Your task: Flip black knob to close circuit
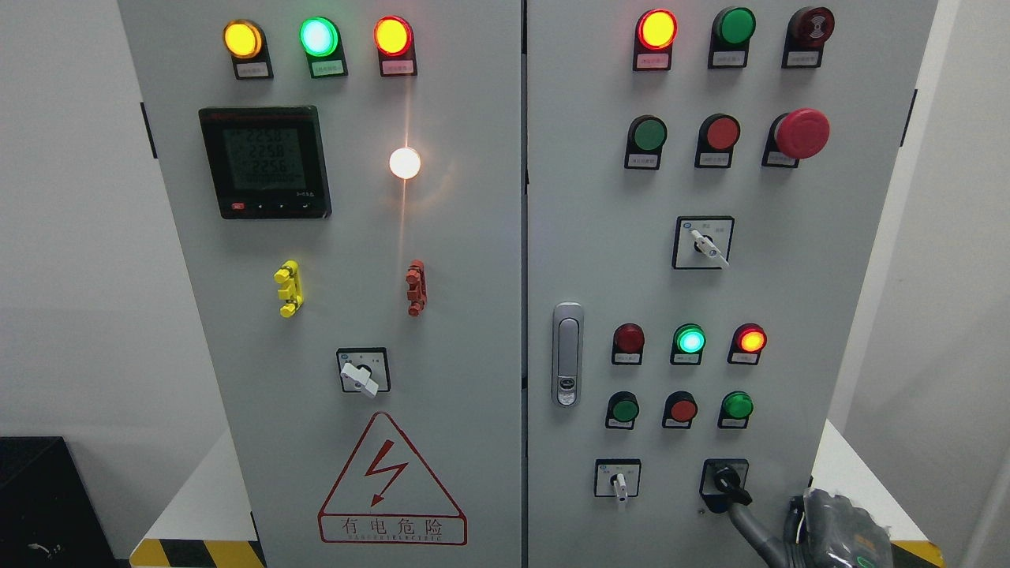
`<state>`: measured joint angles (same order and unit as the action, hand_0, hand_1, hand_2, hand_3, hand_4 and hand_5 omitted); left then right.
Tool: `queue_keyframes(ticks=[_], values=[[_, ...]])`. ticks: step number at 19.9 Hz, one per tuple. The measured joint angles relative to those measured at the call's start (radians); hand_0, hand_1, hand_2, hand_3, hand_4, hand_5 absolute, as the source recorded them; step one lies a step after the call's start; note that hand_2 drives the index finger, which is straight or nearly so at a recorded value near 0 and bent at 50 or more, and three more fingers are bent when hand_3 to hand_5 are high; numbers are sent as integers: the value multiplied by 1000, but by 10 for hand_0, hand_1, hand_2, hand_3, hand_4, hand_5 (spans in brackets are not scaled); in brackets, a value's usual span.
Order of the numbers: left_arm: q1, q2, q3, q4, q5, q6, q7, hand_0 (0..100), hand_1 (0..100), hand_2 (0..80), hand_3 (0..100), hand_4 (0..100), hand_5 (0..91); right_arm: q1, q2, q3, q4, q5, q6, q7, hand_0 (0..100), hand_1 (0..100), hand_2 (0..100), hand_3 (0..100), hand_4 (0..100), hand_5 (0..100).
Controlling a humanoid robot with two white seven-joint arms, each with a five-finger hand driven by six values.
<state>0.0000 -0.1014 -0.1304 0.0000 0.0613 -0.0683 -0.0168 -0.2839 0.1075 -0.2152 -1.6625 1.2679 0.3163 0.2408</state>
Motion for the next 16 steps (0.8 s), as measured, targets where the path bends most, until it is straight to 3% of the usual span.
queue_keyframes(ticks=[8, 16], values=[[0, 0, 0, 0, 0, 0, 0, 120, 556, 0, 0, 0, 0, 5, 2, 3, -3, -2, -1, -1, 0, 59, 872, 1000, 890, 947], [0, 0, 0, 0, 0, 0, 0, 120, 556, 0, 0, 0, 0, 15, 2, 25, -7, 1, -6, -28, 0, 61, 869, 1000, 890, 947]])
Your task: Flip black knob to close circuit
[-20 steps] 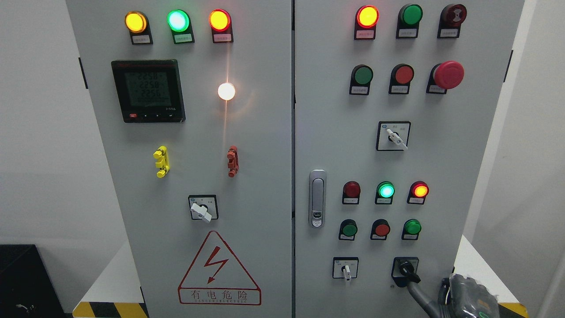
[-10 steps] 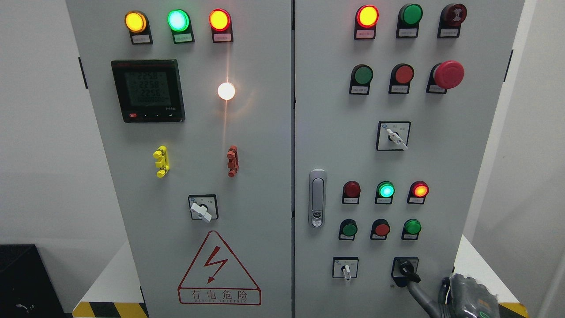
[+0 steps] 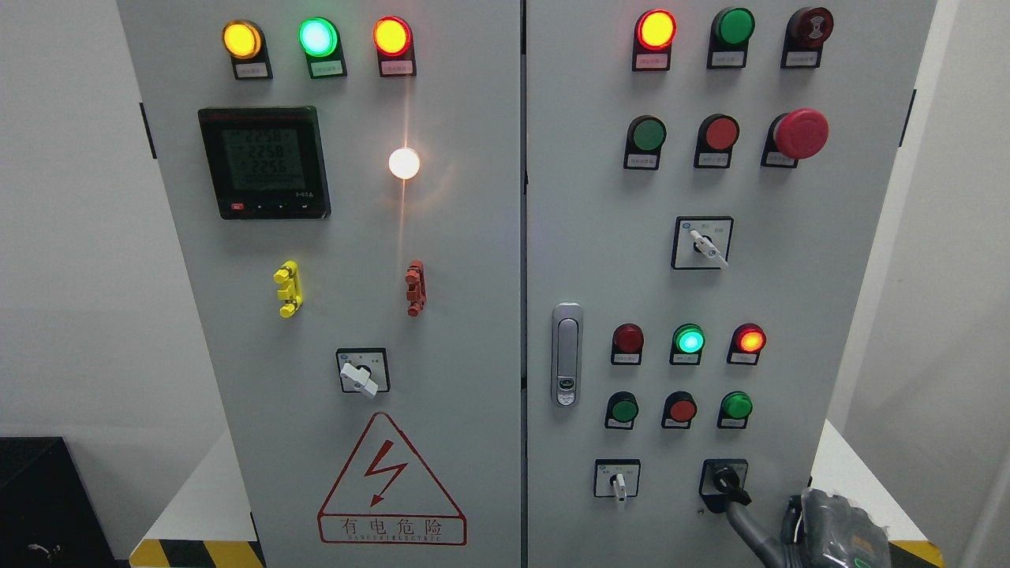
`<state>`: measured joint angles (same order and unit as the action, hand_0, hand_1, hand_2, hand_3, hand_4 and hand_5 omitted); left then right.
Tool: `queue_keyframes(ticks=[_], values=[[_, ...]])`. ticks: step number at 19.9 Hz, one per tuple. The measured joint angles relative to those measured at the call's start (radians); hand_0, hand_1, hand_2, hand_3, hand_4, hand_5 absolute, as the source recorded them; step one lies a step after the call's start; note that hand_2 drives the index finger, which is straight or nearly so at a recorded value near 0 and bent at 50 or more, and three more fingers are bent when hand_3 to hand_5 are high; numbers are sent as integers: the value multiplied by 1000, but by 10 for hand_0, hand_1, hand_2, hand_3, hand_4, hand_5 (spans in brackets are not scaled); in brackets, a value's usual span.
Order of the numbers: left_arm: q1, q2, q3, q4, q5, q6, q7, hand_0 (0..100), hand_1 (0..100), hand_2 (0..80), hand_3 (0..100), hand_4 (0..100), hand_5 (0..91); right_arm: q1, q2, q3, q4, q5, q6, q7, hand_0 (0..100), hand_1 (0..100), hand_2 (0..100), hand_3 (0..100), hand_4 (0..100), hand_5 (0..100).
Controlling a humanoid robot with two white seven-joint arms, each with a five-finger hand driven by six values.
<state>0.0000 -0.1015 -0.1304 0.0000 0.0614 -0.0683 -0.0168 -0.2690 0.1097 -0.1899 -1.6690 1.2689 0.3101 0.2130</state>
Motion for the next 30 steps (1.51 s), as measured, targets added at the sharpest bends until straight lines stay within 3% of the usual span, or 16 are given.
queue_keyframes(ticks=[23, 28, 30], values=[[0, 0, 0, 0, 0, 0, 0, 120, 556, 0, 0, 0, 0, 41, -3, 86, -20, -3, -1, -26, 0, 68, 862, 1000, 890, 946], [0, 0, 0, 0, 0, 0, 0, 120, 556, 0, 0, 0, 0, 84, -2, 95, -59, -12, -1, -28, 0, 69, 808, 988, 883, 942], [0, 0, 0, 0, 0, 0, 0, 120, 556, 0, 0, 0, 0, 113, -1, 97, -84, -37, -2, -28, 0, 72, 732, 967, 867, 935]])
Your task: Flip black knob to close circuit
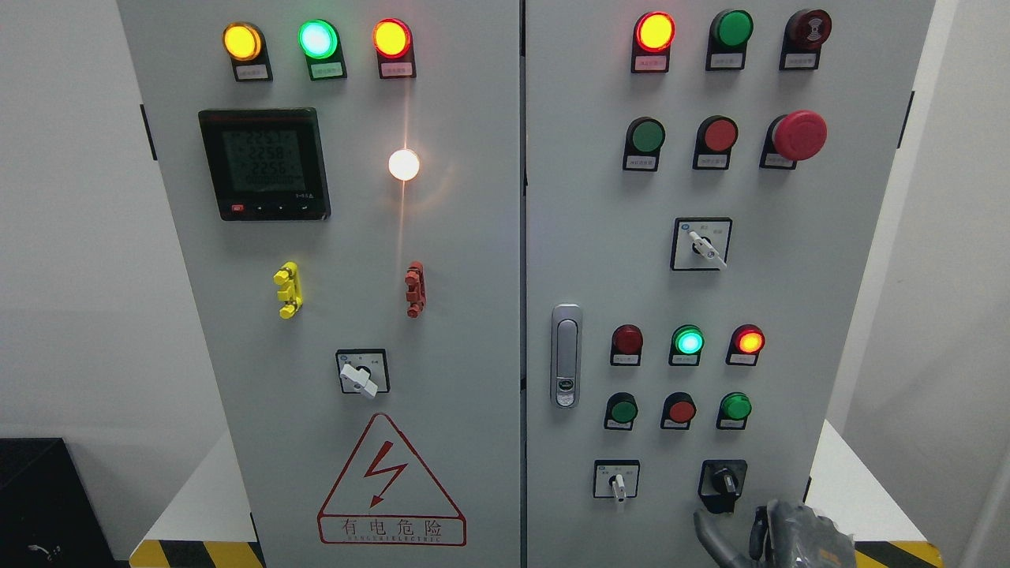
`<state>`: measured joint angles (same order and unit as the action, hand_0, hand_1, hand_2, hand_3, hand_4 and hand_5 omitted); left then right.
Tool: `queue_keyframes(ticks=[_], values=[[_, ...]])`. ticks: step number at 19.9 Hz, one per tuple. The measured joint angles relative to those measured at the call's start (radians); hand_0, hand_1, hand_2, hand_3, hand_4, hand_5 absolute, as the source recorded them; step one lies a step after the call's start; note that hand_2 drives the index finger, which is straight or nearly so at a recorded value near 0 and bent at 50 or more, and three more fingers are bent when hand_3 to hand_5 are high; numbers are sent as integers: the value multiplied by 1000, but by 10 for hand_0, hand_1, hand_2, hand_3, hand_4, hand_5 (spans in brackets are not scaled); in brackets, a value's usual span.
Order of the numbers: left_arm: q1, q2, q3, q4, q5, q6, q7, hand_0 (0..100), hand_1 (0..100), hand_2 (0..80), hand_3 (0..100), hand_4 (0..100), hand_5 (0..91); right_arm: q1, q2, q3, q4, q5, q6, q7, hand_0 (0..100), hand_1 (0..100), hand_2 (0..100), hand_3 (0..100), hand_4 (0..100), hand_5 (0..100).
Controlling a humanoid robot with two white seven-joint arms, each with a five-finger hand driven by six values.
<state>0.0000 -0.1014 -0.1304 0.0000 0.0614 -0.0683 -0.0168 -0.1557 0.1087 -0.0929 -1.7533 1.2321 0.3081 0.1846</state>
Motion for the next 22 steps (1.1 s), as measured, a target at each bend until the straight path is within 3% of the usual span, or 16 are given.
queue_keyframes(ticks=[2, 7, 9, 10, 14, 17, 22], values=[[0, 0, 0, 0, 0, 0, 0, 120, 556, 0, 0, 0, 0, 35, 2, 2, -29, -46, 0, -14, 0, 78, 671, 943, 852, 914], [0, 0, 0, 0, 0, 0, 0, 120, 556, 0, 0, 0, 0, 126, 8, 4, -98, -197, -20, -87, 0, 85, 462, 834, 780, 757], [0, 0, 0, 0, 0, 0, 0, 120, 556, 0, 0, 0, 0, 162, 10, 5, -121, -273, -63, -126, 0, 83, 378, 735, 695, 627], [0, 0, 0, 0, 0, 0, 0, 120, 556, 0, 0, 0, 0, 176, 11, 5, -131, -316, -82, -149, 0, 83, 370, 723, 677, 609], [0, 0, 0, 0, 0, 0, 0, 120, 556, 0, 0, 0, 0, 218, 13, 8, -161, -524, -117, -225, 0, 78, 254, 488, 485, 445], [0, 0, 0, 0, 0, 0, 0, 120, 556, 0, 0, 0, 0, 244, 14, 9, -181, -694, -126, -249, 0, 54, 209, 369, 364, 349], [0, 0, 0, 0, 0, 0, 0, 120, 556, 0, 0, 0, 0, 275, 15, 11, -207, -997, -155, -265, 0, 13, 129, 274, 235, 169]])
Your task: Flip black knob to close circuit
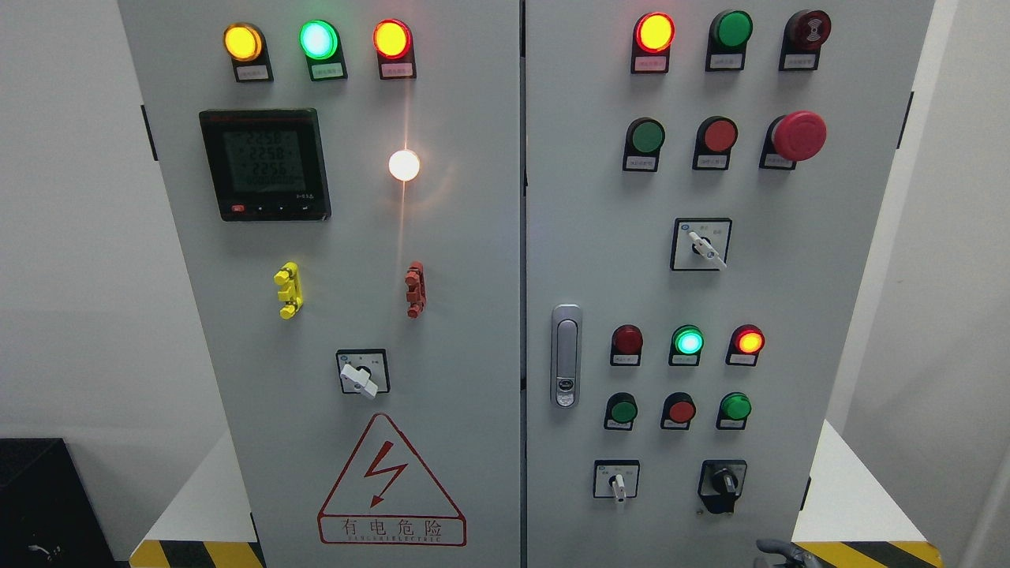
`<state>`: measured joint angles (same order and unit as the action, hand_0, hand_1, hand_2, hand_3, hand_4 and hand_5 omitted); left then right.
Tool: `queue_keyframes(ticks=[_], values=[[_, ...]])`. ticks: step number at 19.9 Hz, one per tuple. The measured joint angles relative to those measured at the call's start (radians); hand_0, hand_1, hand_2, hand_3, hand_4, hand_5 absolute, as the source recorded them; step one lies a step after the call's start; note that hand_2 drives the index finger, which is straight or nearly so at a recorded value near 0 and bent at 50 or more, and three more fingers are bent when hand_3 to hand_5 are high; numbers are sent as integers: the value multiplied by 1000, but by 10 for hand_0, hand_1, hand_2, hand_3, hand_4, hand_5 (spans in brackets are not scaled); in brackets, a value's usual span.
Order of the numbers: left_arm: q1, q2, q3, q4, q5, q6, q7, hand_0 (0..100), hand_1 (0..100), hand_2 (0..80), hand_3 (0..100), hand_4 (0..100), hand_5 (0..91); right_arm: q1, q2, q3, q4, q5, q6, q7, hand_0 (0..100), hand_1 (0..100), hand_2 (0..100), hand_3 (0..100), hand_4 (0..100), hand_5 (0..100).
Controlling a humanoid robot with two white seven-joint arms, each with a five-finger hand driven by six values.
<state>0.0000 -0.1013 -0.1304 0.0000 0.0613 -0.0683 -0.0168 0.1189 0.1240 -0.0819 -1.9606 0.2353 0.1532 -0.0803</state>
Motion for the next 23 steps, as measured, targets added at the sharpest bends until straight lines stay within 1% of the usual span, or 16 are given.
queue_keyframes(ticks=[1, 2, 3, 5, 7, 9, 14, 23], values=[[0, 0, 0, 0, 0, 0, 0, 120, 556, 0, 0, 0, 0, 7, 0, 0, -3, -38, -20, -3, 0, 4, 111, 248, 205, 136], [0, 0, 0, 0, 0, 0, 0, 120, 556, 0, 0, 0, 0, 14, 0, 0, -6, -73, -46, 10, 0, 0, 88, 219, 181, 115], [0, 0, 0, 0, 0, 0, 0, 120, 556, 0, 0, 0, 0, 21, 0, 0, -8, -97, -70, 25, 0, 0, 76, 207, 171, 105], [0, 0, 0, 0, 0, 0, 0, 120, 556, 0, 0, 0, 0, 35, 0, 1, -12, -140, -109, 64, 0, 0, 41, 156, 112, 41], [0, 0, 0, 0, 0, 0, 0, 120, 556, 0, 0, 0, 0, 46, 0, 2, -16, -169, -132, 89, 0, 0, 21, 129, 72, 2], [0, 0, 0, 0, 0, 0, 0, 120, 556, 0, 0, 0, 0, 55, 0, 2, -19, -189, -142, 108, 0, 0, 14, 117, 60, 0], [0, 0, 0, 0, 0, 0, 0, 120, 556, 0, 0, 0, 0, 69, 0, 3, -24, -220, -150, 119, 0, 0, 8, 107, 51, 0], [0, 0, 0, 0, 0, 0, 0, 120, 556, 0, 0, 0, 0, 80, 0, 4, -29, -275, -161, 120, 0, 0, 8, 110, 50, 0]])
